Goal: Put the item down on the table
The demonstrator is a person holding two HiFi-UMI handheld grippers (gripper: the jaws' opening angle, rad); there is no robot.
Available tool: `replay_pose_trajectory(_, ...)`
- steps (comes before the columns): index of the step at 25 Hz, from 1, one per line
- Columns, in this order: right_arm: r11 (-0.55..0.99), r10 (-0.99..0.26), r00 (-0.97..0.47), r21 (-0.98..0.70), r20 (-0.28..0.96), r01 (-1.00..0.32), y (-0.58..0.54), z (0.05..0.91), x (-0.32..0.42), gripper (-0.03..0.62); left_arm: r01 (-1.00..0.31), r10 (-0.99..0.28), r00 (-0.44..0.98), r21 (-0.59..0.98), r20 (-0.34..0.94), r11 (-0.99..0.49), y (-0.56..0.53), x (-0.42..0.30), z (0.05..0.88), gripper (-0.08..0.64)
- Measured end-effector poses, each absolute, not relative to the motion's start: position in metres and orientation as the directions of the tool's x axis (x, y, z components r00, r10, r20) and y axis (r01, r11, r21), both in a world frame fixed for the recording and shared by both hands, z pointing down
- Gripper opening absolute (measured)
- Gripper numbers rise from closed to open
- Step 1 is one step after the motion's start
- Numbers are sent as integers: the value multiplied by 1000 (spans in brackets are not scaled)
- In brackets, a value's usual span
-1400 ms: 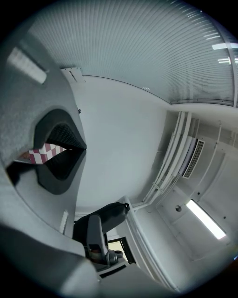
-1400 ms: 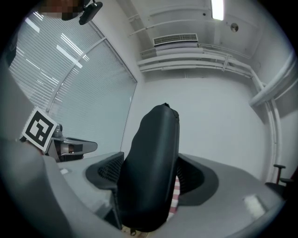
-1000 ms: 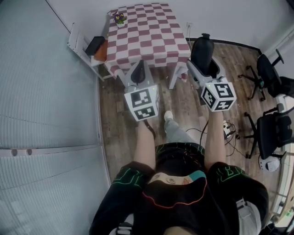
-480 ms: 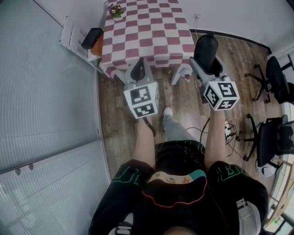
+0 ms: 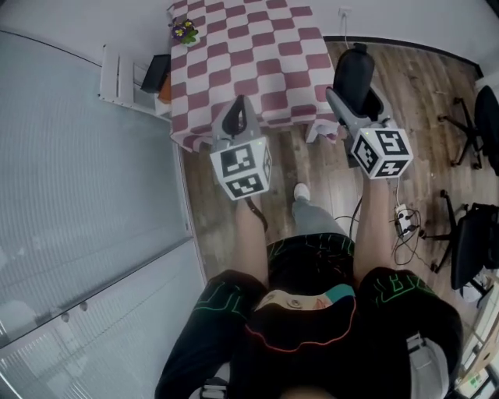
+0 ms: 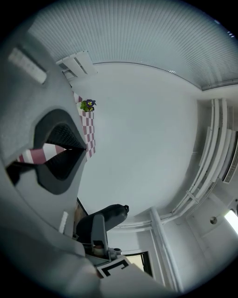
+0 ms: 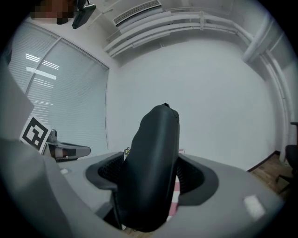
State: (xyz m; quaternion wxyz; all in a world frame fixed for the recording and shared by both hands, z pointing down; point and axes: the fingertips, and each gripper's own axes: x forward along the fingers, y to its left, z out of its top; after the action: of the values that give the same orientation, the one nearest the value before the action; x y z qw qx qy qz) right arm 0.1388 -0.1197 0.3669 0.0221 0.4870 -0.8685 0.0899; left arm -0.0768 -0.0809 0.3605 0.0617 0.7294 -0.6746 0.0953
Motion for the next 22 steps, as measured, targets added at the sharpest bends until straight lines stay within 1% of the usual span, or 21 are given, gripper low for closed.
replay_pose_trajectory(5,520,-830,-542,-172,131,-837,-149,377,138,351,-993,-975,88,-53,204,-101,-112,-64,347,9)
replay_pose_trajectory(11,543,-823,-561,-163,94,-824,-174,362,136,351,-994,-982,78,-62,173,-89,-131,-64,334,9)
replay_pose_trajectory(22,590,-801,-599,-160,13,-792,-203,329,116,351,-995,-994,11,-96,108,-22,-144,-93,300,9)
